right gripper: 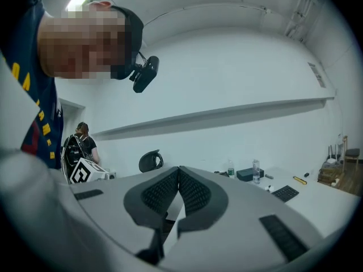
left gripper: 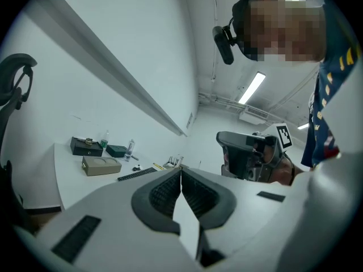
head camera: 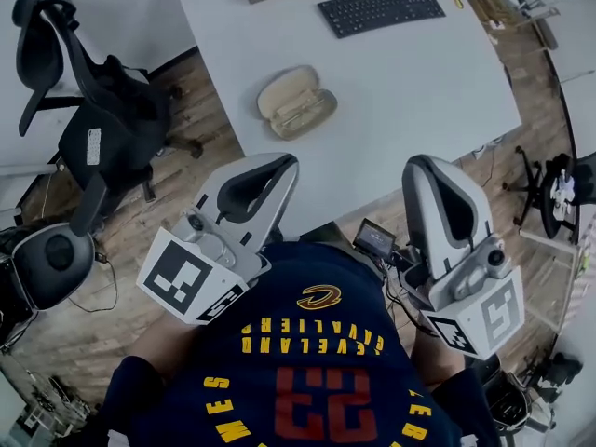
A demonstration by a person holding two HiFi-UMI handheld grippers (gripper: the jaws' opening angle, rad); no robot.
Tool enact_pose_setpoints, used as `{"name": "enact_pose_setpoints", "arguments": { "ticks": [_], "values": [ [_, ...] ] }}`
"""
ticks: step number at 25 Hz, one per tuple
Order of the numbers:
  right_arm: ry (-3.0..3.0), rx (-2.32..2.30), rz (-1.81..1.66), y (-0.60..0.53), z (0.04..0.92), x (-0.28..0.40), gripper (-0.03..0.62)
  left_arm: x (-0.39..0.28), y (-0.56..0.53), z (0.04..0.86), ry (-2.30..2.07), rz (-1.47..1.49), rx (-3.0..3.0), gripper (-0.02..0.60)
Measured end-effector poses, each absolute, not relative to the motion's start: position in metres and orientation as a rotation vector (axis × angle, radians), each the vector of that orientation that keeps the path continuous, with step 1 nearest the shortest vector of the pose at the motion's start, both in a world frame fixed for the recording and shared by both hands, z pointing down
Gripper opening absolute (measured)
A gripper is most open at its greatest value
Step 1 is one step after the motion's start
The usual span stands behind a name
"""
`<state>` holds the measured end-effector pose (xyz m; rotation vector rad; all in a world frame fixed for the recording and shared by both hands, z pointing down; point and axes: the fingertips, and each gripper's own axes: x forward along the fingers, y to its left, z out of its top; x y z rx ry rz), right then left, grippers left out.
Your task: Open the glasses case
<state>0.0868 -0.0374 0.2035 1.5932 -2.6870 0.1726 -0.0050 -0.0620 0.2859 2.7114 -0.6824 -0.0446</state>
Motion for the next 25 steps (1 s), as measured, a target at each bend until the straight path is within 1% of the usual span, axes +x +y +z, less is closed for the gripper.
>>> {"name": "enact_pose_setpoints", "arguments": {
  "ticks": [12, 25],
  "values": [
    [-2.700, 1.606, 0.277, -0.036, 0.224, 0.103, 0.017, 0.020, -0.057, 0.289, -0.654, 0.000, 2.723, 0.015],
    [-2.703, 1.605, 0.286, -0.038, 0.228, 0.106, 0.017, 0.022, -0.058, 0.296, -0.674, 0.005, 2.706, 0.015]
  ]
}}
